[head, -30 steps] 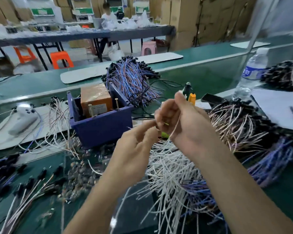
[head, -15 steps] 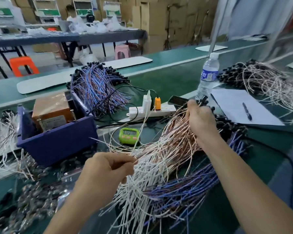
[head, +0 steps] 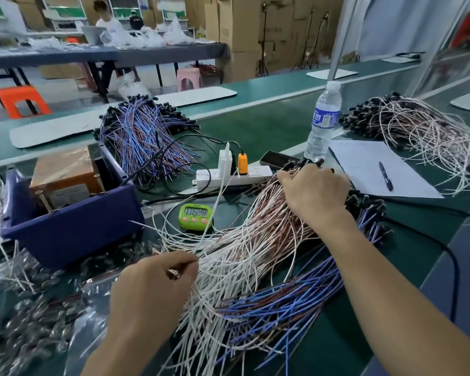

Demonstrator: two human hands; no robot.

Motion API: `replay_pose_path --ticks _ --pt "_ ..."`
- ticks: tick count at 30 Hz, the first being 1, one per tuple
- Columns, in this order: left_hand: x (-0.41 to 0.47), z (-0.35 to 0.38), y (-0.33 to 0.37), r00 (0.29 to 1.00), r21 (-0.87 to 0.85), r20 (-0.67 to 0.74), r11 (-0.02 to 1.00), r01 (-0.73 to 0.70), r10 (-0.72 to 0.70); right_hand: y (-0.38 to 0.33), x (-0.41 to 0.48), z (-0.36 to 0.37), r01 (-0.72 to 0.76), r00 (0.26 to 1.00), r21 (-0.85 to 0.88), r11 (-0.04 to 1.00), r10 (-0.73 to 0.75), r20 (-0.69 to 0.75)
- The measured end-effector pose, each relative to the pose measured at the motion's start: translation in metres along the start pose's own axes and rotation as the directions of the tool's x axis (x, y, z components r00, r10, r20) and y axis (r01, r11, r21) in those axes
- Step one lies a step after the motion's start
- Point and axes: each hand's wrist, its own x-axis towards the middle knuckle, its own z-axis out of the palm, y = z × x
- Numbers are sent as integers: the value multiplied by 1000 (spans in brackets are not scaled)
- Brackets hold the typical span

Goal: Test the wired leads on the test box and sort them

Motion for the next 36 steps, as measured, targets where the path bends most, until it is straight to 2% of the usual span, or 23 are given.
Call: replay_pose_path --ticks 3,5,8,12,15,17,21,23,26,28,29,31,33,34,36 --pt "0 1 -1 999 21 42 1000 12 -13 -19 -29 -2 80 996 40 996 -81 23" --pt "-1 4 -1 998 24 53 999 20 -22 -37 -52 -4 144 987 128 981 -152 55" --pt "-2 3 0 1000 -14 -26 1000 6 -6 -67 -80 -10 216 957 294 931 -262 127" --pt "8 -15 -3 992 -188 -116 982 21 -43 -109 -103 -15 212 917 469 858 -340 209" --pt "17 -34 -7 952 -199 -278 977 73 -128 -141 -122 -14 200 878 604 772 -415 239" --pt "23 -46 -13 916 -252 -332 957 143 -224 -161 -134 -13 179 844 715 676 -479 241" --pt "39 -84 -33 941 -208 -236 958 197 -244 -196 -148 -19 172 771 829 533 -597 224" --pt "40 -113 -41 932 -169 -267 964 204 -244 -214 -154 -26 155 684 862 483 -682 259" --pt "26 -153 -52 916 -353 -317 927 124 -244 -240 -169 -41 221 526 892 395 -818 232" --pt "10 -171 -62 867 -403 -410 909 106 -283 -259 -184 -53 336 407 881 333 -895 183" --pt "5 -175 -68 827 -358 -478 925 124 -296 -266 -189 -57 381 348 872 309 -921 174" --pt "-9 -182 -88 709 -166 -627 944 284 -323 -285 -203 -62 451 214 850 273 -957 193" --pt "-25 -186 -113 621 12 -684 845 535 -384 -303 -219 -64 534 91 805 257 -965 248" --pt "-32 -187 -126 603 61 -681 788 612 -416 -311 -227 -64 580 43 777 243 -962 269" --pt "-47 -182 -148 622 118 -647 748 653 -441 -321 -241 -58 666 -26 718 204 -955 296"
